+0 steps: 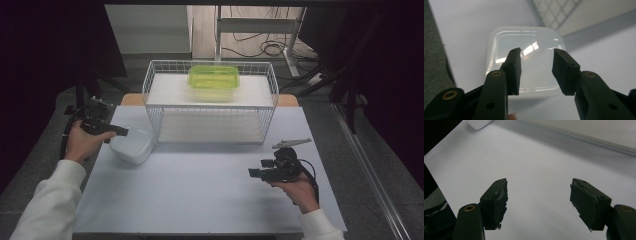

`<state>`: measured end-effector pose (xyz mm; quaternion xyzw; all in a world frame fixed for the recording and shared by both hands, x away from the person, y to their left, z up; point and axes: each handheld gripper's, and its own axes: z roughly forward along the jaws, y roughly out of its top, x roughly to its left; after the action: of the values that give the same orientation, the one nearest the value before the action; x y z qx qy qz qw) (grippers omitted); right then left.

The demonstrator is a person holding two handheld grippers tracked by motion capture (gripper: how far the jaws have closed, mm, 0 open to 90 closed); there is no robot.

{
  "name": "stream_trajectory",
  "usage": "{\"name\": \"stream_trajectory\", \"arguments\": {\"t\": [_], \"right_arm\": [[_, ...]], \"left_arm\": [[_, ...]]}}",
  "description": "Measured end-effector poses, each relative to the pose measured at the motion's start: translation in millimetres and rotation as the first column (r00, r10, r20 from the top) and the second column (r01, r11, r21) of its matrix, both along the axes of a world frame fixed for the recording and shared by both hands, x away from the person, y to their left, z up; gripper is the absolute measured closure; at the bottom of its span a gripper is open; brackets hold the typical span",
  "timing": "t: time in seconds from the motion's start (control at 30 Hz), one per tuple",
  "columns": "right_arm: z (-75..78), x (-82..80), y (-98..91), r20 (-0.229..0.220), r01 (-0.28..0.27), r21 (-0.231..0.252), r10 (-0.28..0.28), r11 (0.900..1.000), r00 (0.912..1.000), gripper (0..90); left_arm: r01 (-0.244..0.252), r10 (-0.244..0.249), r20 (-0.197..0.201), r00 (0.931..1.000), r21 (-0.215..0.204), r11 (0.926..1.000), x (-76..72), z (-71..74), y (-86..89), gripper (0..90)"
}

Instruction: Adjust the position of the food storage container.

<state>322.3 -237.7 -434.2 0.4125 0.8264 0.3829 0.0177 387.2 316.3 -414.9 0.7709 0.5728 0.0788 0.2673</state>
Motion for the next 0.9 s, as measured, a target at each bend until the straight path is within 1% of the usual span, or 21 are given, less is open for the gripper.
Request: {"name": "stream_trajectory", "arguments": {"t": [0.03, 0.13, 0.2, 0.23, 0.27, 0.33, 0.4, 0.47, 0.53, 0.6, 0.67, 0.83, 0.87, 0.9], "right_arm": [[-0.1, 0.0, -0.3, -0.001, 0.001, 0.0, -0.001, 1.0, 1.0, 30.4], [-0.4, 0.2, -2.1, 0.0, 0.005, 0.002, -0.005, 1.0, 1.0, 30.4], [-0.2, 0.5, -3.0, -0.002, 0.007, 0.005, -0.007, 1.0, 1.0, 30.5], [-0.1, 0.6, -3.6, -0.002, 0.006, 0.005, -0.006, 1.0, 1.0, 30.5], [0.1, 0.5, -4.0, -0.001, 0.006, 0.005, -0.006, 1.0, 1.0, 30.7], [0.3, 0.3, -4.6, -0.001, 0.007, 0.005, -0.007, 1.0, 1.0, 30.9], [0.1, 0.7, -5.1, -0.003, 0.009, 0.009, -0.009, 0.9999, 1.0, 30.9], [-0.8, 1.3, -5.8, -0.007, 0.011, 0.006, -0.011, 0.9999, 0.9999, 30.9], [-1.9, 1.7, -5.9, -0.008, 0.011, 0.004, -0.011, 0.9999, 0.9999, 30.9], [-2.2, 2.1, -6.1, -0.009, 0.009, 0.003, -0.009, 1.0, 0.9999, 31.7], [-2.0, 2.2, -5.9, -0.01, 0.004, 0.004, -0.004, 1.0, 0.9999, 32.7], [-2.3, 2.8, -6.1, -0.012, 0.001, 0.0, -0.001, 1.0, 0.9999, 32.9], [-2.4, 3.0, -6.5, -0.015, 0.003, 0.0, -0.003, 1.0, 0.9999, 32.9], [-2.8, 3.3, -6.9, -0.017, 0.005, 0.001, -0.005, 1.0, 0.9999, 32.9]], "left_arm": [[-0.011, 0.011, -0.007, 0.9999, -0.008, 0.9999, 3.8, -1.2, 3.4, 59.2], [-0.034, 0.034, -0.031, 0.9989, 0.027, 0.9991, 14.4, -7.0, 11.2, 61.1], [-0.042, 0.045, -0.04, 0.9982, 0.062, 0.9972, 20.3, -10.5, 14.8, 65.7], [-0.045, 0.048, -0.043, 0.9979, 0.067, 0.9967, 22.8, -12.2, 16.3, 68.8], [-0.045, 0.048, -0.049, 0.9977, 0.054, 0.9975, 25.2, -14.2, 18.7, 71.5], [-0.046, 0.052, -0.068, 0.9963, 0.089, 0.9949, 30.1, -19.3, 20.2, 75.9], [-0.047, 0.055, -0.081, 0.9952, 0.093, 0.9945, 34.2, -24.0, 21.8, 80.3], [-0.051, 0.06, -0.084, 0.9946, 0.104, 0.9933, 37.6, -28.1, 21.7, 83.6], [-0.047, 0.059, -0.088, 0.9944, 0.127, 0.9908, 40.9, -31.5, 21.8, 85.9], [-0.06, 0.072, -0.083, 0.994, 0.138, 0.9886, 43.6, -34.4, 22.6, 88.8], [-0.073, 0.084, -0.079, 0.9933, 0.14, 0.9874, 46.5, -37.9, 24.0, 89.8], [-0.063, 0.082, -0.109, 0.9907, 0.169, 0.9837, 52.8, -49.8, 25.3, 90.0], [-0.067, 0.087, -0.114, 0.9897, 0.165, 0.9841, 53.5, -52.1, 25.2, 90.0], [-0.061, 0.081, -0.121, 0.9893, 0.165, 0.9844, 54.0, -53.8, 25.6, 90.0]]}}
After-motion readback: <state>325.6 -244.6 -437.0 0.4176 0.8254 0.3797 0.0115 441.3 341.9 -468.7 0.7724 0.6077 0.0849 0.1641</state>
